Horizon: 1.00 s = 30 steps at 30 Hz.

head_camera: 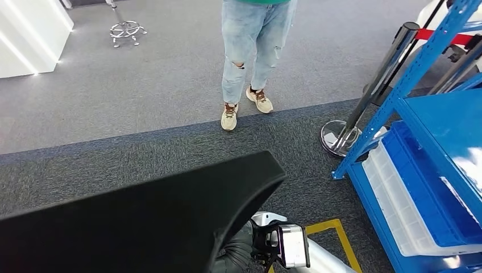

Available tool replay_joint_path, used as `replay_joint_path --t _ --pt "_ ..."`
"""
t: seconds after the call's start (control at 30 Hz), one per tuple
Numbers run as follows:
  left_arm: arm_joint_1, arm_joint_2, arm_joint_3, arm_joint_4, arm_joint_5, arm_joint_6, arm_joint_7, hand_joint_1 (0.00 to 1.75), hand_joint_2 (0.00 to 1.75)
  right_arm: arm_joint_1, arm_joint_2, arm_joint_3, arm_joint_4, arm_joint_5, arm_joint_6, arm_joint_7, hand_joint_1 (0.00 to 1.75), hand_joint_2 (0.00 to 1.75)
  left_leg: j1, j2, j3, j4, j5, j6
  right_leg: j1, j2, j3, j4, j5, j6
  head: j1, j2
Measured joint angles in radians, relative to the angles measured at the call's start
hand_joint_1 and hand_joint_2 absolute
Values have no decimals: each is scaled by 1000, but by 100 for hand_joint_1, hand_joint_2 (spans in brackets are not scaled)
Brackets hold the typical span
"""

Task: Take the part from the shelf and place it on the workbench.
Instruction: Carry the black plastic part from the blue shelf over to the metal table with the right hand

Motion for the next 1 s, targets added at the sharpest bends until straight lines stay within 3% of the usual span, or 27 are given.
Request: replay_joint_path --t 0.03,0.1,0.17,0.23,0.3,0.37,0.4,0.43,0.47,0.53,0.6,0.67,0.73,0.8,0.87,0.9,0.93,1.0 --pt "-1 0 0 0 0 3 0 0 0 -2 0 1 0 -5 -4 3 161 175 2 -12 -8 13 -5 -7 -4 20 17 -42 15 0 0 0" --pt "-1 1 1 0 -3 12 3 0 0 -2 -1 4 0 -10 -10 7 161 175 5 -31 -24 27 -7 -20 -2 41 22 -64 14 -8 0 0" --pt "6 2 2 0 -8 25 8 0 0 -2 -2 5 0 -13 -11 6 161 175 9 -38 -32 28 -6 -29 0 22 21 -66 16 -23 0 0" --pt "11 3 3 0 -14 40 12 0 0 -2 -2 5 0 -14 -12 2 161 175 8 2 -51 67 -27 -37 0 1 26 -70 17 -35 -3 0" --pt "9 4 3 0 -16 52 12 0 0 1 -3 5 0 -15 -12 -5 161 175 7 55 -108 184 -82 -42 6 -25 28 -72 14 -43 -6 0" --pt "7 7 4 0 -15 58 11 0 0 5 -7 5 0 -15 -11 -11 161 175 8 71 -169 303 -123 -42 13 -53 29 -72 11 -48 -6 0" --pt "9 9 4 0 -14 60 10 0 0 6 -8 5 0 -15 -11 -13 161 175 7 72 -176 316 -117 -40 16 -66 31 -72 9 -50 -6 0" --pt "11 11 4 0 -14 62 10 0 0 7 -9 5 0 -15 -11 -13 161 175 6 74 -163 289 -95 -35 18 -77 33 -72 7 -51 -6 0" --pt "12 13 5 0 -13 63 10 0 0 7 -9 4 0 -15 -11 -13 161 175 3 80 -129 225 -59 -28 20 -87 37 -72 5 -52 -6 0" --pt "11 20 6 0 -10 69 9 0 0 8 -9 2 0 -15 -11 -14 161 175 -12 120 -57 87 -14 -13 23 -107 45 -75 0 -50 -6 0" --pt "7 32 8 -1 -7 74 9 0 0 10 -10 -1 0 -13 -10 -14 161 175 -27 144 -28 26 -8 0 25 -127 49 -81 -2 -44 -6 0" --pt "10 49 12 -1 -4 73 12 0 0 12 -11 -2 -1 -9 -8 -14 161 175 -29 125 -23 11 -2 9 25 -144 56 -89 -3 -37 -6 0" --pt "14 66 17 -2 1 66 22 0 0 13 -12 -3 0 -8 -6 -17 161 175 -22 105 -7 -16 9 15 23 -112 56 -72 -18 -30 -5 0" --pt "12 80 21 -2 6 56 40 0 0 15 -16 -5 2 -6 -4 -23 161 175 -16 83 5 -31 17 19 20 -56 12 22 -65 -25 -4 0" --pt "9 93 27 -2 11 50 56 0 0 20 -22 -6 8 -5 1 -28 161 175 -15 58 5 -29 16 21 19 -37 -57 141 -107 -21 -4 0" --pt "9 98 30 -2 13 48 61 0 0 23 -24 -6 11 -4 3 -29 161 175 -14 44 5 -27 15 20 18 -35 -78 167 -104 -18 -4 0" --pt "10 104 33 -2 15 47 66 0 0 24 -26 -6 14 -4 5 -29 161 175 -12 30 6 -23 12 18 15 -34 -79 154 -79 -15 -4 0" --pt "12 113 39 -2 18 50 74 0 0 25 -27 -6 16 -3 8 -30 161 175 -7 2 5 -7 3 7 7 -11 -37 44 -4 -10 -4 0"
